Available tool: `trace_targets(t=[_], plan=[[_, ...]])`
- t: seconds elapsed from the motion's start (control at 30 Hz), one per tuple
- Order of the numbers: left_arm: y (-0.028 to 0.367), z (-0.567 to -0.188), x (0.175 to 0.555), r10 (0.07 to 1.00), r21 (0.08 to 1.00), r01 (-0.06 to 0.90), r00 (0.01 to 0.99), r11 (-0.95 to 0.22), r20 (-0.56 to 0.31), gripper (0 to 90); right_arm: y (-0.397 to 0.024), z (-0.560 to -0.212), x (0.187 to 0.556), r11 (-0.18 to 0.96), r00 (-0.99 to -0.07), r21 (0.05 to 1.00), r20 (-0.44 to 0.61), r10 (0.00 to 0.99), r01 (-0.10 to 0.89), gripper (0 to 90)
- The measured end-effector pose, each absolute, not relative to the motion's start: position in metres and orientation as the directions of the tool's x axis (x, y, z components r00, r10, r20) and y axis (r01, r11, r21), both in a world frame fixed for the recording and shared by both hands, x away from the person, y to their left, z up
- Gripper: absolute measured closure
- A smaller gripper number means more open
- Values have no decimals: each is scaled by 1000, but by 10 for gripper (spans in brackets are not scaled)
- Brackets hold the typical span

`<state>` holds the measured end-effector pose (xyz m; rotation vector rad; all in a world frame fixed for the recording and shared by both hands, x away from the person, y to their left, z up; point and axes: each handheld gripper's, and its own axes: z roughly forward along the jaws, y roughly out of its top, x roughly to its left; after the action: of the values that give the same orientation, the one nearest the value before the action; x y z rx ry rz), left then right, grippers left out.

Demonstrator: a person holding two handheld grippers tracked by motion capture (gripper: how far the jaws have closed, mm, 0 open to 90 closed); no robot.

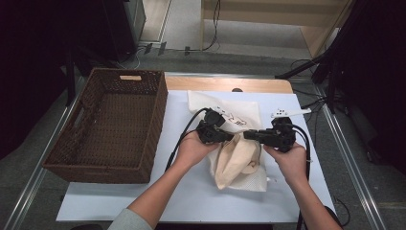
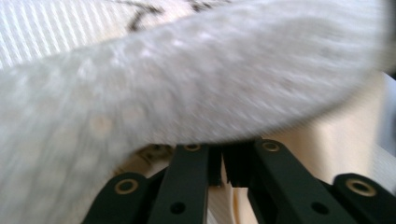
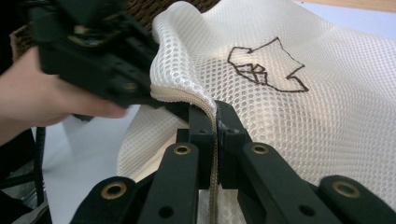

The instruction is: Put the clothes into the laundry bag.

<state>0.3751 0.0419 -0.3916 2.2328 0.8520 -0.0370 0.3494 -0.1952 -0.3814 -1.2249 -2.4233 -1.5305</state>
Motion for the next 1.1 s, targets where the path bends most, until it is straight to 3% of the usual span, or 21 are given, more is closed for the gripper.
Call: trace_targets(t=[0.17, 0.4, 0.8, 1.1], plan=[[52, -386, 362, 538, 629, 595, 783, -501, -312, 786, -194, -383, 350, 217, -690, 749, 403, 601, 626, 875], [63, -376, 341, 515, 657, 559, 806, -505, -290, 640, -193, -384, 352, 221, -692, 747, 402, 600, 626, 874], [74, -378, 308, 499, 678, 542, 817, -496, -288, 473, -189, -387, 359, 225, -696, 745, 409, 590, 628, 874], [81, -391, 286, 500, 676, 554, 811, -486, -306, 461, -186, -388, 363, 226, -695, 742, 413, 588, 632, 873]])
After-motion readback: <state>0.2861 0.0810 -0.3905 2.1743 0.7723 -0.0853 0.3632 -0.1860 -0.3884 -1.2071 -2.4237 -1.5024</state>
